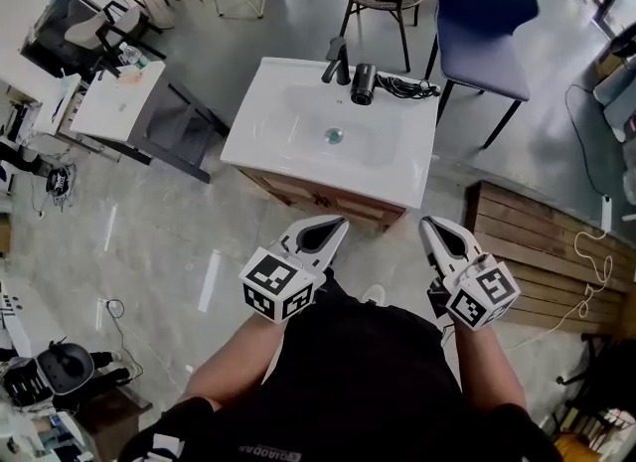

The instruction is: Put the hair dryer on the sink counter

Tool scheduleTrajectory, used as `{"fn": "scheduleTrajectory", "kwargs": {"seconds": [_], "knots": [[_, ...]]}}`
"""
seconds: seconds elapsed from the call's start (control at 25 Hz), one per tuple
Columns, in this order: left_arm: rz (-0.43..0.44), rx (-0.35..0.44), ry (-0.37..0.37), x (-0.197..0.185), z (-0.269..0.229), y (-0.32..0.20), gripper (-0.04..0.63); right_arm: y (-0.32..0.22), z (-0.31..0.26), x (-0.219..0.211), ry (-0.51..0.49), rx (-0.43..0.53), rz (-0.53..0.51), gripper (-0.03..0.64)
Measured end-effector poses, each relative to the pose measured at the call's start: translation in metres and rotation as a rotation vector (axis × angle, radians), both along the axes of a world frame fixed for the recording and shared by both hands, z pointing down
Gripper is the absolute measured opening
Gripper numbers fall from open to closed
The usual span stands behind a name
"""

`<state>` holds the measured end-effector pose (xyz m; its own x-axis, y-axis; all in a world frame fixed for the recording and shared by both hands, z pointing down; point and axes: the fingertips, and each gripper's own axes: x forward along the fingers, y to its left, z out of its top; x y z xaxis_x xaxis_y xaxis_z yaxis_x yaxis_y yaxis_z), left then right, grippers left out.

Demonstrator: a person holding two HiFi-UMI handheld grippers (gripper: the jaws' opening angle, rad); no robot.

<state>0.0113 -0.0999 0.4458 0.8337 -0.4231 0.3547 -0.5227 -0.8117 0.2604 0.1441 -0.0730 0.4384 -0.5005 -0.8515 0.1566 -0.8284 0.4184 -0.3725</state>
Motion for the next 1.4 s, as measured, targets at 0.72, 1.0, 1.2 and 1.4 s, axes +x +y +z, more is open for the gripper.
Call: {"fn": "scheduleTrajectory", "kwargs": {"seconds": [0.72,1.0,1.2,1.4], "knots": [[0.129,0.063,0.013,-0.040,-0.026,-0.023,0.000,-0.010,-0.013,-0.057,0.081,0.009,0.107,0.005],[0.125,0.047,0.017,-0.072,-0.020,-0.032,0.000,-0.020,-0.017,-0.088,0.133,0.029,0.116,0.005],[0.125,0.050,0.023,-0.083,-0.021,-0.039,0.000,-0.025,-0.018,-0.098,0.143,0.033,0.123,0.005],[0.124,0.046,0.026,-0.085,-0.021,-0.041,0.000,-0.027,-0.016,-0.098,0.152,0.028,0.126,0.005]]}}
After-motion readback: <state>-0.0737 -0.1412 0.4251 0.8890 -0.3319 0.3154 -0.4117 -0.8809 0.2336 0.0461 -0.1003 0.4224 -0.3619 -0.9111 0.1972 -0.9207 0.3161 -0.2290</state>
